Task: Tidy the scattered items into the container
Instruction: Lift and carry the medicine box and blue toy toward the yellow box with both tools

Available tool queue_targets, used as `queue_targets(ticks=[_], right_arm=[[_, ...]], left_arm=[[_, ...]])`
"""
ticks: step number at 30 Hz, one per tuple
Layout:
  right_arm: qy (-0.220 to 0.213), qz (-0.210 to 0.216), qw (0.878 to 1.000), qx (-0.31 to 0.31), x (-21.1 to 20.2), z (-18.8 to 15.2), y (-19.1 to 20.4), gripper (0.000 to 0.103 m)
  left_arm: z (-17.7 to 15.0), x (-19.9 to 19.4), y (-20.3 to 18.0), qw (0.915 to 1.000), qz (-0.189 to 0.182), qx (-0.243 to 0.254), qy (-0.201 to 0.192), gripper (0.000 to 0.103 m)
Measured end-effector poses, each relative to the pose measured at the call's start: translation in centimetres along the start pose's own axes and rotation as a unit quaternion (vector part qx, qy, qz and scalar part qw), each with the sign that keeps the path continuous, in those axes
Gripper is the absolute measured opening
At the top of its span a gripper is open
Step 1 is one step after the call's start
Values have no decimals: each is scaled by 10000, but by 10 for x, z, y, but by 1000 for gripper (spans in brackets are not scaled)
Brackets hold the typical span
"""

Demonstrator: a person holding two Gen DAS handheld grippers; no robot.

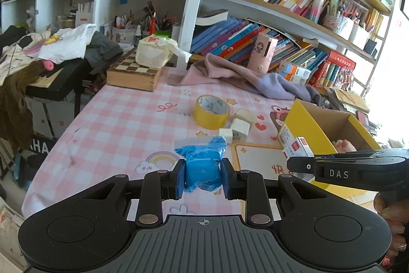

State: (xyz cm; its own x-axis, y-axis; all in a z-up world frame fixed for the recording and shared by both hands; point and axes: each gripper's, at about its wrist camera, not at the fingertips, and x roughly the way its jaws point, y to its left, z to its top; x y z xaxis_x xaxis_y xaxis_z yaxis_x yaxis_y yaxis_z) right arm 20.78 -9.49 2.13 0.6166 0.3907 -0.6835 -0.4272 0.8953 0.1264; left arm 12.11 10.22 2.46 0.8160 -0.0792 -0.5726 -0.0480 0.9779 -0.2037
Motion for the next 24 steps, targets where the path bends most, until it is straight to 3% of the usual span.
queue_targets(ticks=[11, 24], right_arm=[[-77, 157, 9998, 53, -43, -39, 17, 14], [-30, 67, 9997, 218, -92, -94, 23, 14]], left_arm=[[-29, -51, -9, 9999, 17, 55, -106, 27], [-68, -88, -30, 9996, -255, 84, 12, 27]])
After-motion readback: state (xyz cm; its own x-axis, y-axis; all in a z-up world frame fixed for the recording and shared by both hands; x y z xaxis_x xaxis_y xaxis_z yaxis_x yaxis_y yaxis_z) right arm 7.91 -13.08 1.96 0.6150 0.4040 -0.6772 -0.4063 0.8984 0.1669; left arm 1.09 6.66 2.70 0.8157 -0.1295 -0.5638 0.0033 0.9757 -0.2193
